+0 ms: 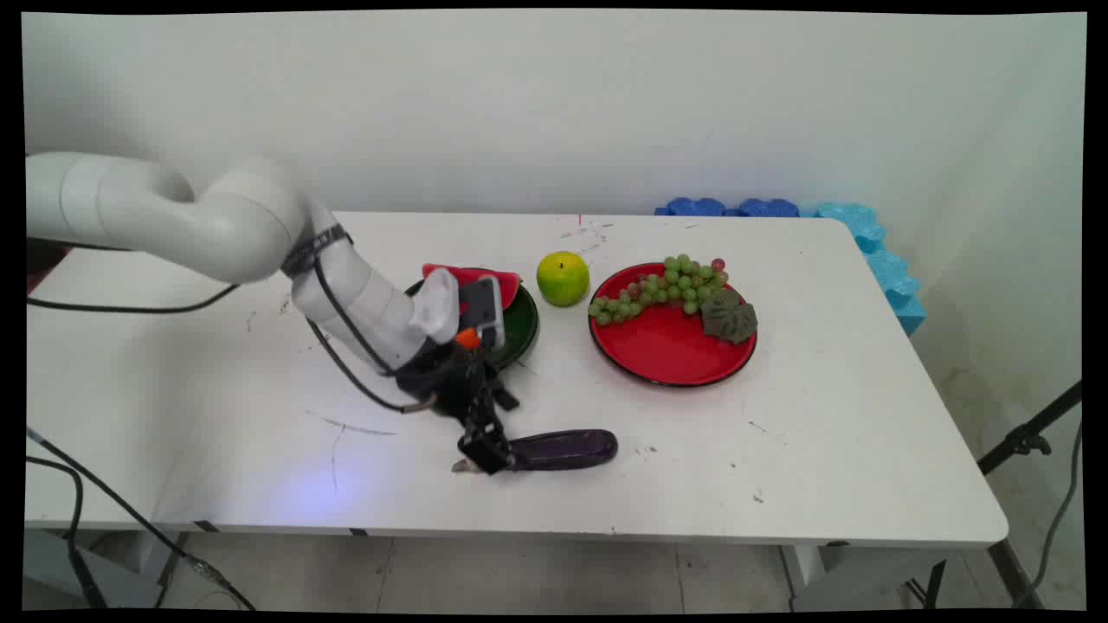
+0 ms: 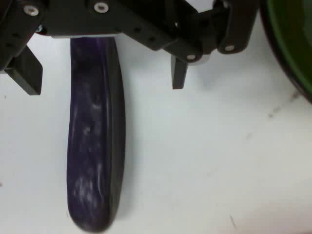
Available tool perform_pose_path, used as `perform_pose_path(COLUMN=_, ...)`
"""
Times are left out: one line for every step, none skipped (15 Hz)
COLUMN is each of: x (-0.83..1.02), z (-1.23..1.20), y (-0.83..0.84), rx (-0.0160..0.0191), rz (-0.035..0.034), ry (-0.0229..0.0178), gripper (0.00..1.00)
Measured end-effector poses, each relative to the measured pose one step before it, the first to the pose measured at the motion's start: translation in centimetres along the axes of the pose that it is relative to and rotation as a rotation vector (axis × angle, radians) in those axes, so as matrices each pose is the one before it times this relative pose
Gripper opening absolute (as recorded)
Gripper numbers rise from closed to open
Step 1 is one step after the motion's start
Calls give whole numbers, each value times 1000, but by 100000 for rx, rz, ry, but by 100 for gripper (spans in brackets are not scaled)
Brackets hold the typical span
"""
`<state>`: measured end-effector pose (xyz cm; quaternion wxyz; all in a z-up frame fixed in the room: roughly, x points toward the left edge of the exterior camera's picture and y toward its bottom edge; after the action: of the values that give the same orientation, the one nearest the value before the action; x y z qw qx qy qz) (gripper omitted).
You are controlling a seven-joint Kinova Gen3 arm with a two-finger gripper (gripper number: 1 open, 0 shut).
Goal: Pick up the mandarin from the green plate
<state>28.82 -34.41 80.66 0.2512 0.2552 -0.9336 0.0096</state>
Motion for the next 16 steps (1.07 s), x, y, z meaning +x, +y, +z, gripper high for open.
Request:
perform_pose_path(x=391, z=-728, y=-282, rx=226, rz=-45, ry=1023, gripper=100)
perform_pose_path(x=399, z=-822, y=-274, rx=162, rz=284, ry=788, gripper=100)
perform_pose_path(x=492, z=-1151, y=-388, rx=234, rz=443, ry=938, gripper=100)
perform_pose_path(x=475, z=-1307, y=-503, rx=262, rz=756, ry=607, gripper=100)
perform_pose_path(x=347, z=-1181, y=-541, rx=250, rz=795, ry=278, gripper=100)
perform_pose_path(x=379, z=-1432, y=-836, rx=493, rz=695, ry=388, gripper=100)
perform_pose_path(x=199, z=-1423, y=-920, rx=417, rz=562, ry=-66, gripper=100)
perform_pose_path(x=45, z=-1149, y=-815, rx=363, rz=724, ry=-423, gripper=100)
perform_pose_path(x=-80, z=-1251, y=-1036, rx=444, rz=723, ry=-694, gripper=100)
perform_pose_path(x=-290, z=-1059, y=-991, rx=353, rz=971, ry=-1235, gripper=100)
perform_pose_path(x=-417, z=-744, y=-889, rx=284, rz=933, ry=-1330, gripper=100)
perform_pose_path(x=-563, z=-686, y=-1011, rx=330, rz=1035, ry=-1647, gripper=100)
perform_pose_path(x=-627, z=-449, y=-969, rx=361, rz=957, ry=-1552, gripper=100)
perform_pose_path(x=-476, z=-214, y=-755, rx=206, rz=1021, ry=-1050, gripper=100)
perform_pose_path(x=-347, z=-41, y=-451, rx=-12, rz=715, ry=-695, gripper=100)
perform_pose_path(x=-427, z=94, y=-656, rx=-18, rz=1404, ry=-866, gripper=100)
